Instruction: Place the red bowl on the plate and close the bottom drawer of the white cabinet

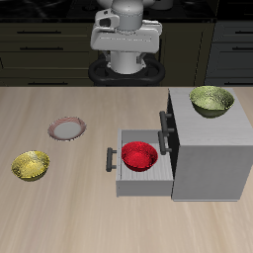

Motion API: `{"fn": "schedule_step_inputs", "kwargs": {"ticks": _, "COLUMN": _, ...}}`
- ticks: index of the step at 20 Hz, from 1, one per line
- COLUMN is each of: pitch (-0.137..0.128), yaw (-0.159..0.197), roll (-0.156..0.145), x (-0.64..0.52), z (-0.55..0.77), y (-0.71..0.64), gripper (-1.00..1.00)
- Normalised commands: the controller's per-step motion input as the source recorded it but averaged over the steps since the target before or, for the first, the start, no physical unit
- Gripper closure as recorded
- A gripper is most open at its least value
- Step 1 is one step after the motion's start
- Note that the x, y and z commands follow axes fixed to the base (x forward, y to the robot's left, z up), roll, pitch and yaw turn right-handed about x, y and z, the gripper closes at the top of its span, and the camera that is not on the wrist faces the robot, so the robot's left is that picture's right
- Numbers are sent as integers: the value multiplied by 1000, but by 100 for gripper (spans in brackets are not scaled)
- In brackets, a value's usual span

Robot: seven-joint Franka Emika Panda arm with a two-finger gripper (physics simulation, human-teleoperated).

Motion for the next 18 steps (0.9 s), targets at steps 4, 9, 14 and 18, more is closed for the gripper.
{"fn": "schedule_step_inputs", "kwargs": {"ticks": 4, "pitch": -2, "yaw": 20, "roll": -29, "x": 226, "z": 75, "y": -162, "gripper": -100}}
{"fn": "schedule_step_inputs", "kwargs": {"ticks": 9, "pitch": 5, "yaw": 1, "roll": -14, "x": 236, "z": 67, "y": -79, "gripper": -100}}
{"fn": "schedule_step_inputs", "kwargs": {"ticks": 14, "pitch": 2, "yaw": -13, "roll": -7, "x": 244, "z": 37, "y": 83, "gripper": -100}}
{"fn": "schedule_step_inputs", "kwargs": {"ticks": 18, "pitch": -32, "yaw": 6, "roll": 17, "x": 216, "z": 141, "y": 136, "gripper": -100}}
